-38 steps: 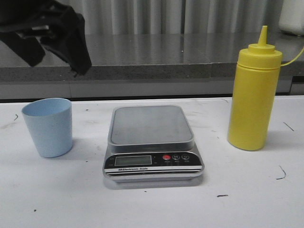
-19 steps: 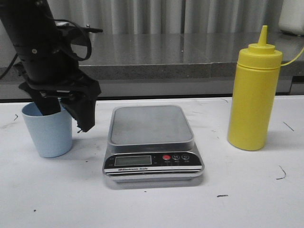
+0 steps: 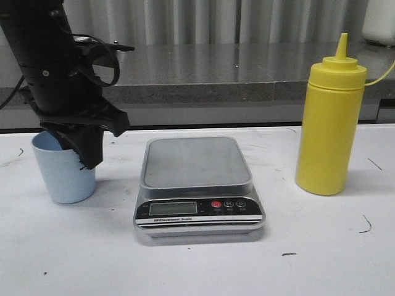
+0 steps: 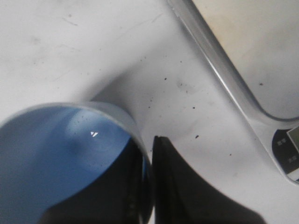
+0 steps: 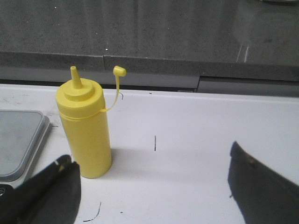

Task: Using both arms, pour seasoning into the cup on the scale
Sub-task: 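Lift the blue cup with the left gripper and lower it onto the scale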

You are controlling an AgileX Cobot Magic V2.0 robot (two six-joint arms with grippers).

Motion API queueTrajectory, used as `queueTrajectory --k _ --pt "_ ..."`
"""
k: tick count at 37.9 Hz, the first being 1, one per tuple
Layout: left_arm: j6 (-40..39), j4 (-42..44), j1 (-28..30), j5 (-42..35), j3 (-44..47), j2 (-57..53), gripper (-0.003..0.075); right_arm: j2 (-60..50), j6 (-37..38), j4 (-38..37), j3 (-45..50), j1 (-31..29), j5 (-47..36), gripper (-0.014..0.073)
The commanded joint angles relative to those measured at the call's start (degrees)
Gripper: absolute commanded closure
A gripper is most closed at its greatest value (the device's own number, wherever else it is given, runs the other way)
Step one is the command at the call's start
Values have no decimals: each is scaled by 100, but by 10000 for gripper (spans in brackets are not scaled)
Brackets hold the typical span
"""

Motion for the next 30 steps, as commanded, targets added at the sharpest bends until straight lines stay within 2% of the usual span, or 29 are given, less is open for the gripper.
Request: queueTrajectory --k 1,12,30 --pt "15 99 -39 207 -255 -240 740 82 -11 -62 -204 -30 -478 -58" --pt "15 81 -81 1657 -1544 -240 740 82 -11 -62 -204 -30 -478 -58" --pt "15 58 -1115 1774 -3184 582 740 82 -11 -62 -204 -30 -460 -58"
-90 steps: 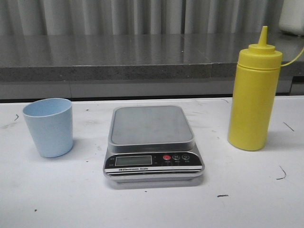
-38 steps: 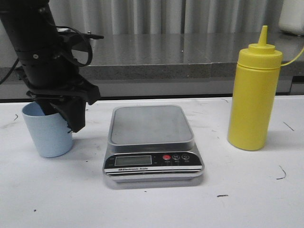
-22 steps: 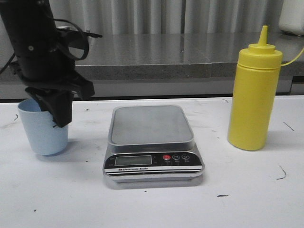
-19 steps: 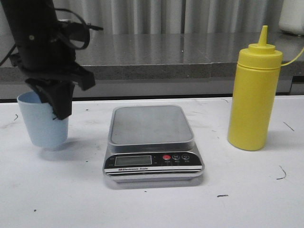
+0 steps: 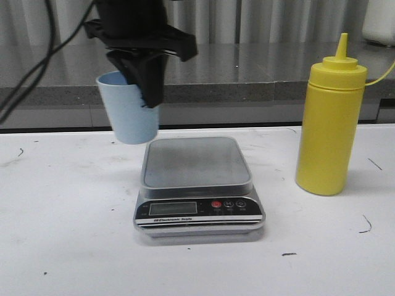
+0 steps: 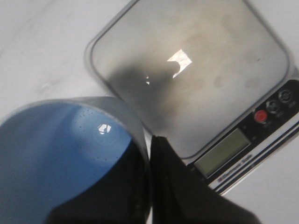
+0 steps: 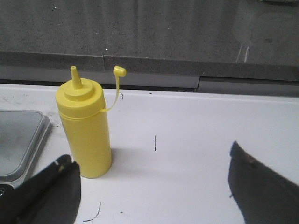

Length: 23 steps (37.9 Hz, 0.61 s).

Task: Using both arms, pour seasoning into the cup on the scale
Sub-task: 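Lift the blue cup with the left gripper and lower it onto the scale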

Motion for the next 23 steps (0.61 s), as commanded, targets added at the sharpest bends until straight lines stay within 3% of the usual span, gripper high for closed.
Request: queueTrajectory --k 1,23 --pt "1 -47 -262 -84 -492 -55 740 82 -11 -62 -204 -30 -453 -58" --pt "1 -117 -599 -140 -959 479 737 82 -11 -62 -194 -30 -435 -58"
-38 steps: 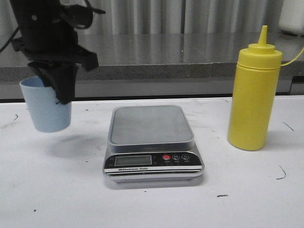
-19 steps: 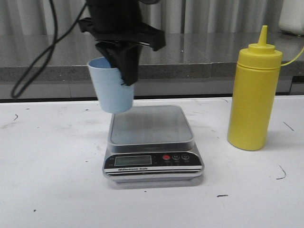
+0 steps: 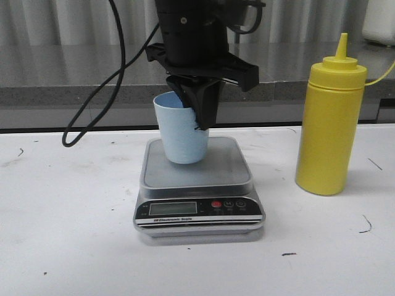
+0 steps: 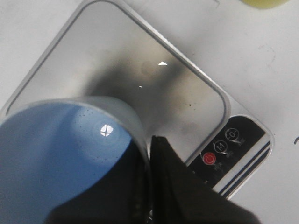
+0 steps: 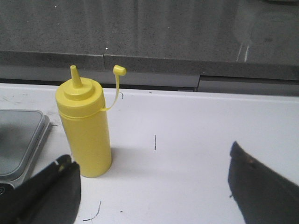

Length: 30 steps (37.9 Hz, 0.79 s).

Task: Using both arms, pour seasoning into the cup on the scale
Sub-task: 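Lift the blue cup with the left gripper and lower it onto the scale, then open the left gripper and raise it away from the cup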

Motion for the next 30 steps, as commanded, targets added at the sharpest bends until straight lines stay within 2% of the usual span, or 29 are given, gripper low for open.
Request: queueTrajectory --k 1,6,9,16,19,23,30 --pt "-11 -73 -39 -177 -197 -320 736 82 -11 -62 -194 -30 -435 -58" --pt "-11 -73 -39 -177 -197 -320 657 82 -11 -62 -194 -30 -435 -58" --pt "-11 -73 -39 -177 -197 -320 567 82 -11 -62 -194 -30 -435 -58" --pt "-20 -73 -39 -121 -202 -320 303 82 -11 -62 -194 -30 -435 -58" --pt "-20 -73 -39 113 -288 -320 237 82 -11 -62 -194 -30 -435 -58" --pt "-20 -73 -39 660 -557 -320 227 82 -11 -62 -194 -30 -441 -58" --pt "-20 -73 -39 646 -805 -396 229 82 -11 -62 -194 -30 -447 -58"
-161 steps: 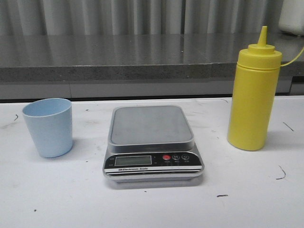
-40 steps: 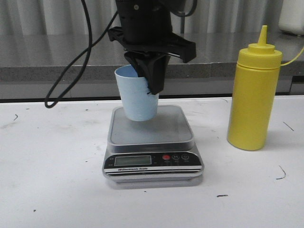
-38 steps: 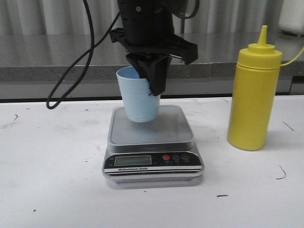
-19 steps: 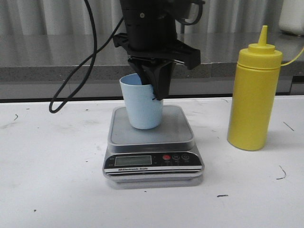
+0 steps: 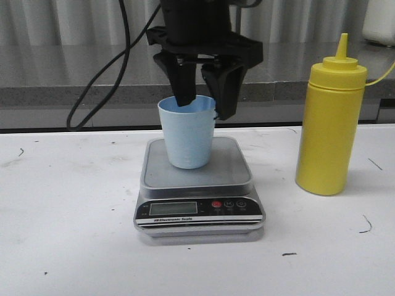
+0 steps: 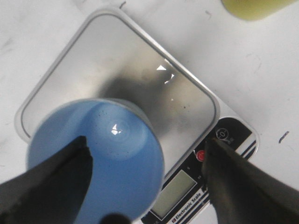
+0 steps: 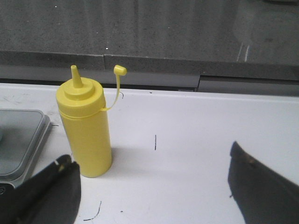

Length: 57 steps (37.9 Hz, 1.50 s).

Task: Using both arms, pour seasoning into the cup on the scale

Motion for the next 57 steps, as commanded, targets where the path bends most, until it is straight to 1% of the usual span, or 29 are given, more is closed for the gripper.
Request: queueTrajectory --k 1,8,10,11,13,15,16,18,23,27,33,38,42,49,57 --pt "-20 -44 -39 218 -248 -431 229 82 -11 -62 -194 -30 -457 -58" --pt "-64 -44 -39 218 -248 -673 230 82 -11 -62 -194 -30 -457 -58" --pt "-64 -44 -26 218 -236 -787 243 82 -11 -62 -194 -30 -451 -58" --pt "-64 -44 -26 218 -225 -816 262 82 -11 -62 -194 -30 -451 -58" --pt "-64 -44 -26 218 -225 -928 305 82 -11 -62 -194 -30 -451 -58" --pt "-64 -44 -26 218 -225 -1031 379 82 -11 -62 -194 -30 -451 -58" --pt "-64 -44 -26 218 -225 -1067 398 82 -11 -62 -194 -30 -451 -58" --pt "-64 -44 -26 218 -225 -1165 478 82 -11 -62 -194 -30 -451 -58" --pt "-64 -31 -26 218 -215 -1373 633 82 -11 -62 -194 -30 -451 -58" --pt "-64 -19 -17 218 -121 -1526 731 82 -11 -62 -194 -30 -451 -58" --pt "-64 149 59 218 354 -1853 740 82 -11 -62 -194 -30 -451 -58" --pt "-131 162 421 189 921 -2182 740 82 -11 -62 -194 -30 -451 -58" --pt "-281 162 853 11 1423 -2531 740 82 -11 -62 -194 -30 -451 -58" --pt "-560 115 1732 -668 2549 -3351 740 82 -11 -62 -194 -30 -451 -58" --pt "-724 57 2480 -1722 4068 -4428 740 82 -11 -62 -194 -30 -451 -58"
